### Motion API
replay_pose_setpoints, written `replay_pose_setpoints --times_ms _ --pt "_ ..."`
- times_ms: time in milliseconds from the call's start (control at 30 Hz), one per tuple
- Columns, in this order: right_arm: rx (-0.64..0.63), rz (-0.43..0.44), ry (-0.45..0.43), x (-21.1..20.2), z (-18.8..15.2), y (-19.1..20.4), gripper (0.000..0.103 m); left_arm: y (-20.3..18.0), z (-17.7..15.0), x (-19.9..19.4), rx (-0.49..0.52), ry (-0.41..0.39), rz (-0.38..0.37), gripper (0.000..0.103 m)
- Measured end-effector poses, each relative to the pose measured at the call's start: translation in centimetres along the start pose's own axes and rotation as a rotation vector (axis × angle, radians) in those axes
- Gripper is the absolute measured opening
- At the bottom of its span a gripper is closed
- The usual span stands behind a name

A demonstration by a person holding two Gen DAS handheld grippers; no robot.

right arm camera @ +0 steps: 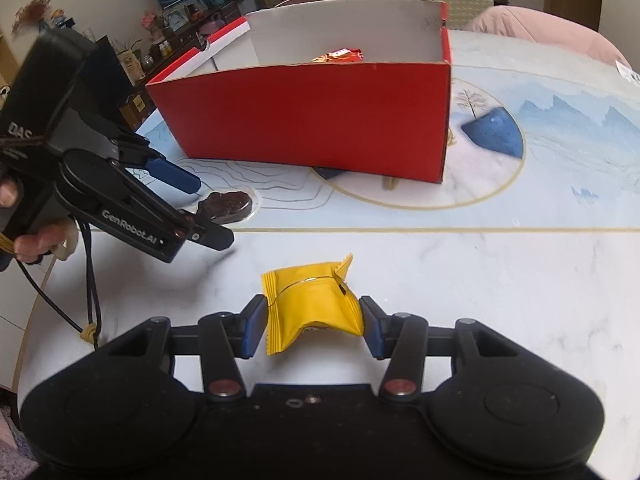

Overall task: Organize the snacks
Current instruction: 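Grasp the chocolate lollipop with the left tool while the right tool holds the yellow packet, then carry the lollipop with the left tool while the right tool carries the yellow packet into the box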

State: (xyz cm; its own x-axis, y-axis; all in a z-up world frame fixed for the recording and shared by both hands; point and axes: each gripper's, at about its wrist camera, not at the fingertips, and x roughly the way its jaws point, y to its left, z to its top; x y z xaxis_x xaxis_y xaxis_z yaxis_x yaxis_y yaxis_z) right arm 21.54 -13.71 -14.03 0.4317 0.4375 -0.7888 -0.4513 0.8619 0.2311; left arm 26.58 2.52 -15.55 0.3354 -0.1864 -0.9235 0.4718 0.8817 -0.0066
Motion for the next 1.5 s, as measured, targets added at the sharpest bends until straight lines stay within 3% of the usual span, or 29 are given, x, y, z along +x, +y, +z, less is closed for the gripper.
replay_pose_setpoints --times_ms 267,433,633,833,1233,1500 --pt "0.012 0.005 -0.008 0.1 0.1 -0.2 0.049 0.3 0.4 0.8 -0.021 0.003 0.009 0.076" --pt "0.031 0.004 -0.010 0.2 0.1 -0.4 0.049 0.1 0.3 0.4 -0.048 -0.020 0.030 0.056" --pt "0.041 -0.010 -0.015 0.0 -0.1 -0.3 0.049 -0.5 -0.1 0.0 -0.090 -0.043 0.070 0.049" --pt "0.062 -0.023 -0.026 -0.5 -0.4 -0.4 0.048 -0.5 -0.8 -0.4 -0.171 -0.047 0.105 0.046" --pt "0.081 -0.022 -0.060 -2.0 -0.5 0.2 0.048 0.6 -3.6 -4.2 -0.405 -0.096 0.092 0.045" --pt "0.048 -0.021 -0.108 -4.1 1.0 1.6 0.048 -1.0 -5.0 -8.5 -0.471 -0.183 0.102 0.045"
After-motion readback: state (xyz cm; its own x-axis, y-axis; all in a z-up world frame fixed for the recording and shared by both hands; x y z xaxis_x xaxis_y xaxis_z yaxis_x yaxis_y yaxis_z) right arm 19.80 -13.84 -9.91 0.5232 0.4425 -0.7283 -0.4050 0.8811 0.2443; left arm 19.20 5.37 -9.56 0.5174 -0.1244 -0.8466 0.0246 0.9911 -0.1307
